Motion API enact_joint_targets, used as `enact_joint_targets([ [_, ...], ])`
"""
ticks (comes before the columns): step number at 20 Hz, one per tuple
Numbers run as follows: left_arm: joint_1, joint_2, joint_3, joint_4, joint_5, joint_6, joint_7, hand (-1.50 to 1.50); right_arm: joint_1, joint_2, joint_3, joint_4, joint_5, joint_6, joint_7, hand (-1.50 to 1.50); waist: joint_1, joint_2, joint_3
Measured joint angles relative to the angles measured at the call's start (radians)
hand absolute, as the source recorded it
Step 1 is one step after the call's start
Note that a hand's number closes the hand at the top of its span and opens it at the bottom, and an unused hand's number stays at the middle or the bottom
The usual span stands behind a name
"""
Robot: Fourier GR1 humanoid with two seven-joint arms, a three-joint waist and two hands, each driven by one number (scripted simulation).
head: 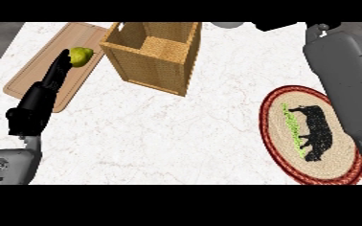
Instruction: Pick the bell pepper from the placemat and place it in the basket
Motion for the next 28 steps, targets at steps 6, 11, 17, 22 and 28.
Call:
enact_joint_targets([
  [6, 0.003, -0.006, -0.005, -0.037, -0.004, -0.01, 0.018, 0.0, -0.144, 0.022, -0.011, -0.155, -0.048, 0.123, 0.16, 1.5, 0.023, 0.007, 0.0],
  [11, -0.022, -0.01, 0.001, -0.029, -0.006, -0.022, 0.027, 0.0, -0.291, 0.077, -0.01, -0.175, -0.069, 0.212, 0.312, 1.5, 0.033, 0.013, 0.0],
  [17, -0.027, -0.027, -0.005, -0.031, -0.024, -0.024, 0.026, 0.0, -0.445, 0.173, -0.012, -0.048, -0.051, 0.23, 0.395, 1.5, 0.048, 0.018, 0.0],
  [22, -0.022, -0.044, -0.018, -0.048, -0.038, -0.025, 0.03, 0.0, -0.552, 0.25, -0.026, 0.095, -0.04, 0.23, 0.437, 1.5, 0.056, 0.021, 0.0],
  [28, -0.03, -0.044, -0.005, -0.043, -0.038, -0.037, 0.024, 0.0, -0.628, 0.296, -0.052, 0.255, -0.048, 0.282, 0.45, 1.5, 0.058, 0.024, 0.0],
])
